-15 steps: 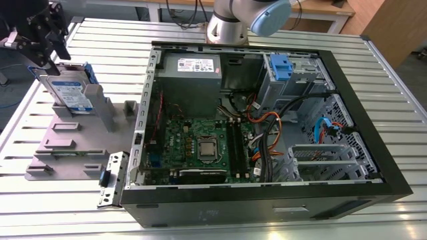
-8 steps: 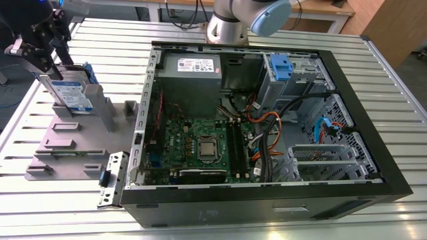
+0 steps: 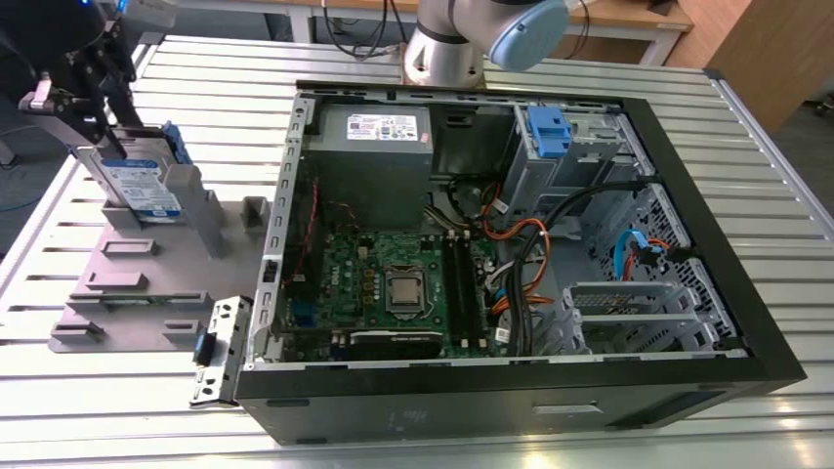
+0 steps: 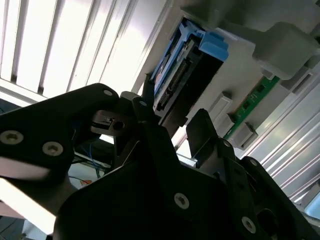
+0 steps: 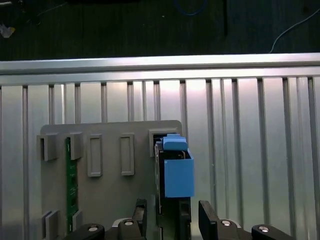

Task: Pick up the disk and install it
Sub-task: 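Pick up the disk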

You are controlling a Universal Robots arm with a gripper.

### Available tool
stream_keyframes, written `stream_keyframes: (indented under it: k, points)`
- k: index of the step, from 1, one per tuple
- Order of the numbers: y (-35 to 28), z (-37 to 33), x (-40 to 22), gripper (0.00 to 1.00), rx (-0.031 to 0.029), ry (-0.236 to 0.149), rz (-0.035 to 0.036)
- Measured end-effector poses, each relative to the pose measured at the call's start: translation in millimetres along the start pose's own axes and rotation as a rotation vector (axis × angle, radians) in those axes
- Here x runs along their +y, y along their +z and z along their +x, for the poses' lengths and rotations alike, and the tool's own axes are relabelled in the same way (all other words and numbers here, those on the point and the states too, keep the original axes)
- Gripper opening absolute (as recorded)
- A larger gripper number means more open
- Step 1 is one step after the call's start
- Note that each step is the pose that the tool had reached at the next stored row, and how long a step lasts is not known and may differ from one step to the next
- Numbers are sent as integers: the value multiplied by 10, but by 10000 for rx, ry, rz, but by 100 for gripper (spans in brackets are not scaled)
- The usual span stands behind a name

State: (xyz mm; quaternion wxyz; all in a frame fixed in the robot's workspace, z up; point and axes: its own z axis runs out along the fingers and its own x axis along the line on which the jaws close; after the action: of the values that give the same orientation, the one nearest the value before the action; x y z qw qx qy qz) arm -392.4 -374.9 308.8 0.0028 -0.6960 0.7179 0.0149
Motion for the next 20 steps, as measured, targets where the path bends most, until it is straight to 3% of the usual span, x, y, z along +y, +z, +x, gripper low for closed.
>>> stream_keyframes:
  k: [6,20]
  points:
    - [35,1,-1,53,4,-243,-6]
    - [42,1,-1,51,5,-246,-6]
